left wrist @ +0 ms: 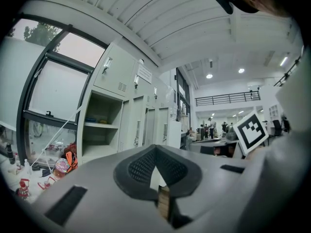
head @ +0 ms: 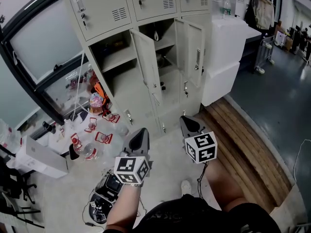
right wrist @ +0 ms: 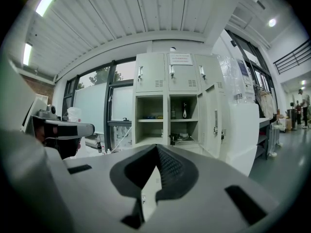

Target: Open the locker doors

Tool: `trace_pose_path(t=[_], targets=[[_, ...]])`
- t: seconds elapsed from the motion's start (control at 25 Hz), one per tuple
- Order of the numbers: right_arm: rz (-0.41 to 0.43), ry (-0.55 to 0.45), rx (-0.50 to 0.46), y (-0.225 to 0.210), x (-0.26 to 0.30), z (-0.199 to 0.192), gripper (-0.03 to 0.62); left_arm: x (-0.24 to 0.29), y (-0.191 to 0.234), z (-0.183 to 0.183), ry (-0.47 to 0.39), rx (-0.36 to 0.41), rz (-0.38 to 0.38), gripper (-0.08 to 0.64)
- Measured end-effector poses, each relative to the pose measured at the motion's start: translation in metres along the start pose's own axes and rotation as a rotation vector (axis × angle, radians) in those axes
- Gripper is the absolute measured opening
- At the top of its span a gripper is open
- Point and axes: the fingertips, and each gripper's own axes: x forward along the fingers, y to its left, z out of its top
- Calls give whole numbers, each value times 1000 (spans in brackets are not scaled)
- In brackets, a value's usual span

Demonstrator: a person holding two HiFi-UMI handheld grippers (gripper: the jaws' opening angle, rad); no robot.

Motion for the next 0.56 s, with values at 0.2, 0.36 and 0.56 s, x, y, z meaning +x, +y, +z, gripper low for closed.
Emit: trace_pose_path(t=[0.2, 0.36, 0.56], targets=[[5, -2, -7, 1, -2, 1, 0, 0, -2, 1, -2, 3, -3, -2], [11, -1, -16, 3, -2, 2, 0, -1, -3, 2, -5, 1, -5, -2], [14, -6, -19, 4, -3, 4, 0, 0, -4, 3, -4, 2, -7, -2]])
